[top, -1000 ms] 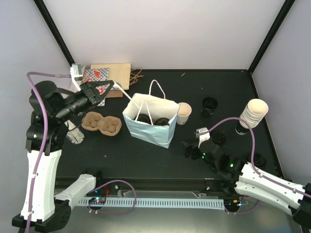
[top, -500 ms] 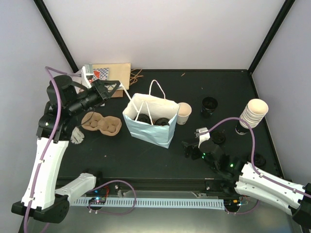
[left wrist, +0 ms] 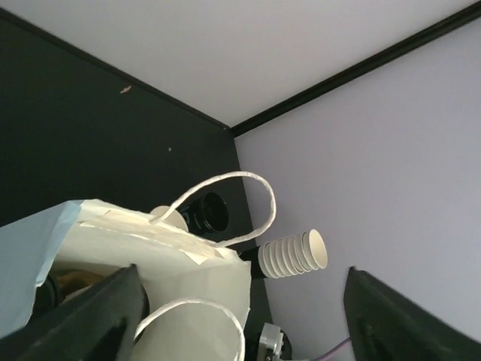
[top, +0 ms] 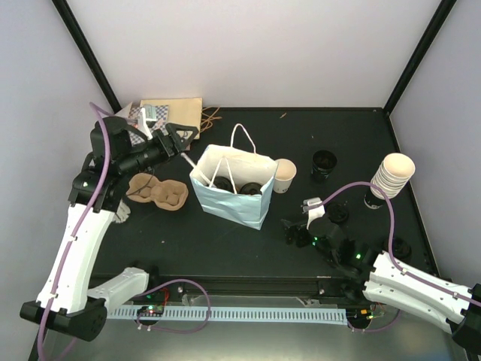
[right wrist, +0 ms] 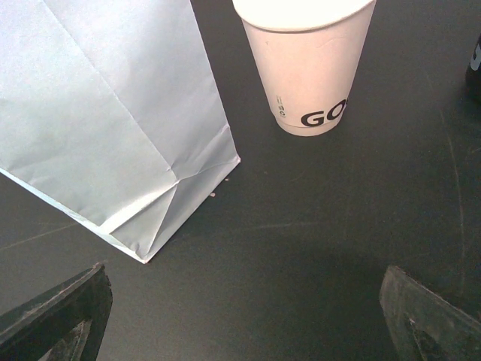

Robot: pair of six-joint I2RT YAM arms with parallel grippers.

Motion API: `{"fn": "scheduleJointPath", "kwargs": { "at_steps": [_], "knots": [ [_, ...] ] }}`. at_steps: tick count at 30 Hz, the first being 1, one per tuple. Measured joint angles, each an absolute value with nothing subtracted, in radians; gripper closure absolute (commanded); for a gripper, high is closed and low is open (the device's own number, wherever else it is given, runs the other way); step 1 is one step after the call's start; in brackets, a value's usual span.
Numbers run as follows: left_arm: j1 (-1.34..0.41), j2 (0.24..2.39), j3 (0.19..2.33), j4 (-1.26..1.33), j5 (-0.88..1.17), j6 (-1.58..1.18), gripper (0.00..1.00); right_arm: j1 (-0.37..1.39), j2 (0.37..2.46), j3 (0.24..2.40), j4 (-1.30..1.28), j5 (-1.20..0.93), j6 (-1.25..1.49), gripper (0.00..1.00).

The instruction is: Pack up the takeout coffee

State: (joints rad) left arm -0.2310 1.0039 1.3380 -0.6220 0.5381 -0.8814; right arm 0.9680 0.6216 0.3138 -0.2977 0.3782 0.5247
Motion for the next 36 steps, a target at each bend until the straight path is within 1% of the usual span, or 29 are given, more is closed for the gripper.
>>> {"fn": "scheduleJointPath", "kwargs": {
  "at_steps": [4, 5, 9, 12, 17, 22, 24, 26, 28, 33, 36],
  "knots": [
    [-0.231, 1.038, 1.421, -0.725, 0.462, -0.799, 0.01, 0.968, 0.622, 0.314, -0.297, 0.378, 0.525, 0.00],
    [-0.231, 1.045, 1.451, -0.754, 0.427, -0.775, 0.01, 0.968, 0.622, 0.314, -0.298, 0.378, 0.525, 0.00],
    [-0.231, 1.051, 1.602, -0.928, 0.170, -0.673, 0.01, 0.968, 0.622, 0.314, -0.298, 0.378, 0.525, 0.00],
    [-0.231, 1.031, 1.637, -1.042, -0.064, -0.617, 0.01, 0.968, 0.622, 0.314, -0.298, 0.378, 0.525, 0.00],
    [-0.216, 0.994, 1.558, -1.193, -0.382, -0.589, 0.13, 0.968, 0.619, 0.314, -0.298, 0.378, 0.525, 0.00],
    [-0.171, 0.986, 1.401, -1.268, -0.579, -0.603, 0.22, 0.968, 0.607, 0.314, -0.297, 0.375, 0.525, 0.00],
    [-0.147, 0.990, 1.339, -1.279, -0.627, -0.610, 0.24, 0.968, 0.606, 0.314, -0.297, 0.371, 0.524, 0.00],
    [-0.130, 0.999, 1.289, -1.284, -0.660, -0.625, 0.29, 0.968, 0.606, 0.314, -0.296, 0.363, 0.522, 0.00],
    [-0.118, 1.024, 1.245, -1.291, -0.694, -0.653, 0.31, 0.968, 0.607, 0.314, -0.291, 0.355, 0.518, 0.00],
    [-0.117, 1.097, 1.214, -1.291, -0.741, -0.713, 0.36, 0.968, 0.636, 0.314, -0.275, 0.337, 0.506, 0.00],
    [-0.117, 1.131, 1.214, -1.291, -0.759, -0.732, 0.44, 0.968, 0.663, 0.318, -0.275, 0.328, 0.503, 0.00]
  ]
}}
